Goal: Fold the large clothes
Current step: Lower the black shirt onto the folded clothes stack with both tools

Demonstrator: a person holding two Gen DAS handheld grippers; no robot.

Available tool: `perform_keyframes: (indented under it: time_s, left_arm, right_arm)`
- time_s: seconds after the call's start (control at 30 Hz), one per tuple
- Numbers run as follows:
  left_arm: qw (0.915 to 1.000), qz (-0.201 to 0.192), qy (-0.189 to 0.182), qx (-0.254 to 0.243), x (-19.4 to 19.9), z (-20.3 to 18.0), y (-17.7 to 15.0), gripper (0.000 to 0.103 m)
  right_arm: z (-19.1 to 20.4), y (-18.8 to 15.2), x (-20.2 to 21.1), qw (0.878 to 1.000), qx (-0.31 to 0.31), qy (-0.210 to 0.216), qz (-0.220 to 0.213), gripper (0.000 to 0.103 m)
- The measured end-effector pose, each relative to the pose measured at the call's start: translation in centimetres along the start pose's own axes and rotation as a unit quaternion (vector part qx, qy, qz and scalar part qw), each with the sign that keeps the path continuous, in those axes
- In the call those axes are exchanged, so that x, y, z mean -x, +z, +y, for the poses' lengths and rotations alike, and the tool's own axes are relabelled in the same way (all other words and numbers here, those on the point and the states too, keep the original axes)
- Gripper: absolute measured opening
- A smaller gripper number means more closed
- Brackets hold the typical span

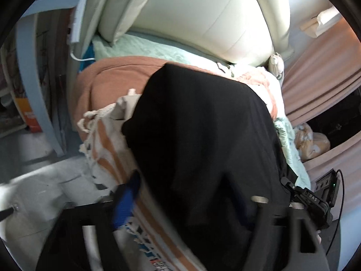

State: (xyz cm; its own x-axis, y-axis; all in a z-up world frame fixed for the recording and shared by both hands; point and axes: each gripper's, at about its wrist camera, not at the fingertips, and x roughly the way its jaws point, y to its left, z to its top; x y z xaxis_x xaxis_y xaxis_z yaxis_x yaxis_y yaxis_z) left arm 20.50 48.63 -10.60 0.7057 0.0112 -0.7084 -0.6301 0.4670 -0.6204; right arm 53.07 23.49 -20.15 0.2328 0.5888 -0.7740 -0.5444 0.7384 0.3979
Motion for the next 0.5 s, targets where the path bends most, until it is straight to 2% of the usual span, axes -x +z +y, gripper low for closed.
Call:
perform_keyframes:
  time_s: [0.17, 0.23, 0.33, 0.5]
  left_arm:
    - [0.9999, 0.0, 0.01, -0.007, 0.2, -1.3, 1.4, 0.045]
    - [0.9999, -0.003, 0.005, -0.011, 0.3, -1.6, 1.8, 0.043]
    - [0.9999, 0.003, 0.002, -0.011, -0.3, -1.6, 1.9, 0.043]
    - [0.9996, 0.005, 0.008, -0.027, -1.2, -1.7, 1.4, 0.046]
  right_arm:
    - [1.5, 2.1, 1.2, 0.999, 0.025, 0.007, -0.021, 0.01]
    - [1.7, 2.6, 1.7, 0.999, 0.034, 0.009, -0.031, 0.01]
    - [1.1, 2.5, 1.7, 0.999, 0.031, 0.005, -0.036, 0.01]
    - [-2.1, 0.5, -1.3, 1.0, -0.007, -0.029, -0.01, 0.011]
